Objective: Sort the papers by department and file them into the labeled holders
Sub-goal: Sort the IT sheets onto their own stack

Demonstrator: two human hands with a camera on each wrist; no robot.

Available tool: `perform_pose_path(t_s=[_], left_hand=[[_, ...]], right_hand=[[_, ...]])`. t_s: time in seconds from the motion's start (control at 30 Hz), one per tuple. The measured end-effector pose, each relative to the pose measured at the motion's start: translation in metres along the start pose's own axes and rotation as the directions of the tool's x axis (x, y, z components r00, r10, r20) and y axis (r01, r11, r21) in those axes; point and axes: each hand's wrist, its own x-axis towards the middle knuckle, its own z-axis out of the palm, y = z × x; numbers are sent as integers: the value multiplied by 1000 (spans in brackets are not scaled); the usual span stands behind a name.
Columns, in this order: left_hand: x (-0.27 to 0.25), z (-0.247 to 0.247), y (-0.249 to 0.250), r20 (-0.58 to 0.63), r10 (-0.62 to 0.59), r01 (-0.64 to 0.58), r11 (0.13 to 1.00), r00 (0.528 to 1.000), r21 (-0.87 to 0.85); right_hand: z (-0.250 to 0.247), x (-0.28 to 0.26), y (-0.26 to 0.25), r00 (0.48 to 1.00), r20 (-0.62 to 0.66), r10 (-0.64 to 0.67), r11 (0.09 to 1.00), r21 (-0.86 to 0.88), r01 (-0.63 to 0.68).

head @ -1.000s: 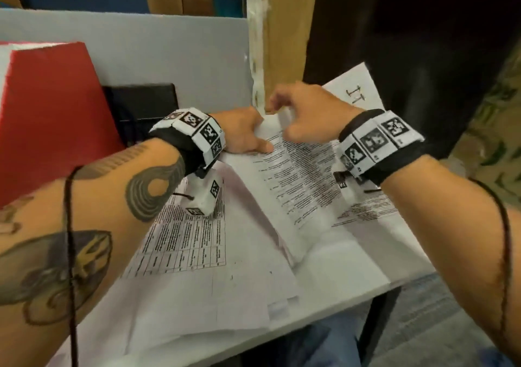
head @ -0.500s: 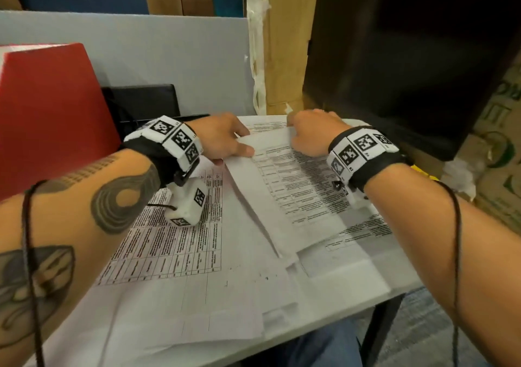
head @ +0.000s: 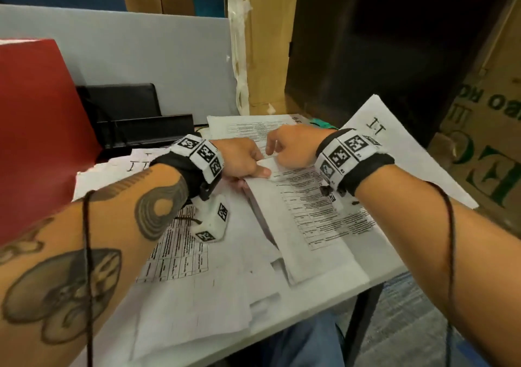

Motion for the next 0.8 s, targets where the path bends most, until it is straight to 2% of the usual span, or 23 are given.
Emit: perform_pose_path(t_s=[0.1,0.2,0.23,0.33,0.37,0.43,0.5,0.67,0.73,0.8], left_hand=[[3,8,17,43,-95,88,986,995,142],[0,13,25,85,-222,198,953,971,228],[-1,13,24,78,-237,211,945,968,250],[0,9,17,-16,-186,183,943,982,277],[-1,9,17,3,-193,185,947,981,263],[0,9,19,52,-207,192,959,977,209],[1,9,23,36,-184,174,966,982,192],[1,7,25,36,-177,158,938,984,308],[1,6,28,-4,-159,150,925,987,350],[0,3,30,-96,-108,138,904,989,405]], right_hand=[[18,7,15,984,159,82,991,-115,-64],[29,17,28,970,207,126,988,-115,-104],[29,21,31,970,206,129,988,-105,-109],[29,28,34,958,249,143,986,-116,-117],[29,30,34,957,253,144,985,-127,-115],[30,32,36,959,235,157,982,-140,-127],[31,35,40,964,213,160,979,-160,-127],[29,36,46,987,112,117,981,-165,-97],[25,36,51,994,42,99,989,-111,-94],[19,37,56,995,-35,94,995,-36,-96]])
